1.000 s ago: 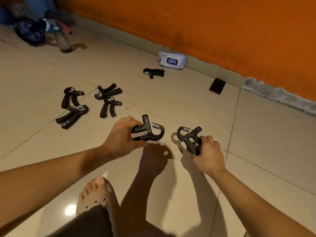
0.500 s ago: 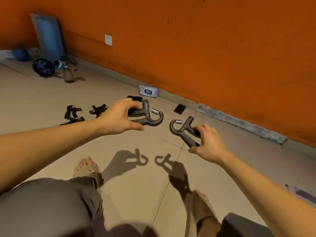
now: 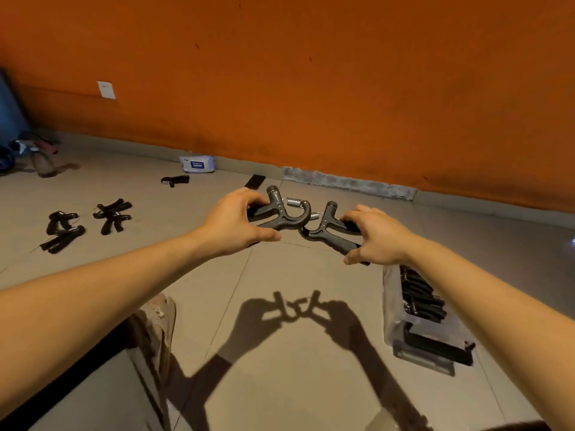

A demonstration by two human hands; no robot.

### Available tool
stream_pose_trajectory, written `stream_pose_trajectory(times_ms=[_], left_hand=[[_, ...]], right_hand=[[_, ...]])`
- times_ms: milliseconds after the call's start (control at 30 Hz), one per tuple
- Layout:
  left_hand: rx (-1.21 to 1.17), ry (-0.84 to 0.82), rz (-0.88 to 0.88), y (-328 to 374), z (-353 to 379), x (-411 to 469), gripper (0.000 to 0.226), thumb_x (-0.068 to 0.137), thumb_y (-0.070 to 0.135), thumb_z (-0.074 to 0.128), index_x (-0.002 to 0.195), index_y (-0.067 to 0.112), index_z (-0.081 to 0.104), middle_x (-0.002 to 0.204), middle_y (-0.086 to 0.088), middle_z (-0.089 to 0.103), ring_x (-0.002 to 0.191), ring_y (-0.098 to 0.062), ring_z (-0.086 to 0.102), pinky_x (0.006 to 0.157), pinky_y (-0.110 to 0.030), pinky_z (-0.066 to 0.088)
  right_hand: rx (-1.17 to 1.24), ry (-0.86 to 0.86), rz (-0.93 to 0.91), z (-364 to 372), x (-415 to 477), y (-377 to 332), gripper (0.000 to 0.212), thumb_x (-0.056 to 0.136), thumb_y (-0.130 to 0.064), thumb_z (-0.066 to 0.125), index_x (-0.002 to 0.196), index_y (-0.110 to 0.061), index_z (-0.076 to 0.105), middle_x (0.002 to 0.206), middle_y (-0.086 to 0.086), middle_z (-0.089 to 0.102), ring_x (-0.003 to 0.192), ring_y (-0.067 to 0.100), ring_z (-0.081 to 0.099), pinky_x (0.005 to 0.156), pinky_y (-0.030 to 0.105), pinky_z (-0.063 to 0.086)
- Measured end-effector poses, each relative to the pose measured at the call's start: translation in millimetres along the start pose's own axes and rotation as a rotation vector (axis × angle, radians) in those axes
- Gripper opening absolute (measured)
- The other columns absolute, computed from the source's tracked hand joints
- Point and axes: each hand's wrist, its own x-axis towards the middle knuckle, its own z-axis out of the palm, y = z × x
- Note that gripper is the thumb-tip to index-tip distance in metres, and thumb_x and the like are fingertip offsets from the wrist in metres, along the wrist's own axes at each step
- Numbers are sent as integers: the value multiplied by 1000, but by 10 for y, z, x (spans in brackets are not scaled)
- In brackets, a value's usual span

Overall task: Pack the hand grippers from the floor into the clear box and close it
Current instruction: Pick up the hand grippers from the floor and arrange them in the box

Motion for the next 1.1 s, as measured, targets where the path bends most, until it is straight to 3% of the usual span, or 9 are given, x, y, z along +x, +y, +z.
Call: stream_pose_trajectory(times_ms=[200,333,433,667,800,967,1100], left_hand=[[10,-121,22,784,548,-17,58,64,42,94,112,21,68,106,5,60,97,-14,61,89,-36,54],[-34,-155,21,1000,1021,35,54,64,41,94,107,21,68,105,5,61,95,-15,62,90,-43,56],[-52,-185,19,1154,1325,158,52,64,40,94,104,20,68,103,5,62,93,-16,63,87,-45,56],[-22,-272,4,1405,2039,688,50,65,38,95,103,19,69,101,1,67,86,-19,68,80,-44,59],[32,-309,14,1452,2356,951,55,63,39,95,107,16,70,104,0,64,94,-21,64,87,-43,55],[35,-351,3,1439,2655,1220,59,62,41,95,109,16,69,104,2,63,94,-19,64,88,-43,55],[66,-393,-18,1306,2814,1344,58,61,42,95,106,17,69,100,2,62,92,-19,63,84,-40,54]], right_hand=[[5,-54,61,-109,-566,700,87,70,-50,86,141,-18,48,119,-4,49,107,18,47,90,33,43],[-20,-115,89,-92,-749,1089,78,68,-48,87,133,-19,54,114,-5,50,105,18,50,92,37,47],[-28,-169,115,-40,-858,1429,79,71,-44,86,137,-18,52,122,-1,52,111,22,51,95,39,48],[90,-107,271,324,-1055,2485,75,71,-37,87,135,-19,54,121,-2,52,115,21,49,100,37,45],[101,-126,347,450,-1086,3052,85,68,-38,89,140,-15,50,124,0,50,119,23,48,101,37,44],[129,-224,308,698,-843,3415,82,65,-32,90,136,-18,53,125,0,51,119,23,49,102,41,46],[106,-336,236,1122,-630,3560,96,62,-38,93,143,-18,48,136,-1,50,127,24,47,105,39,44]])
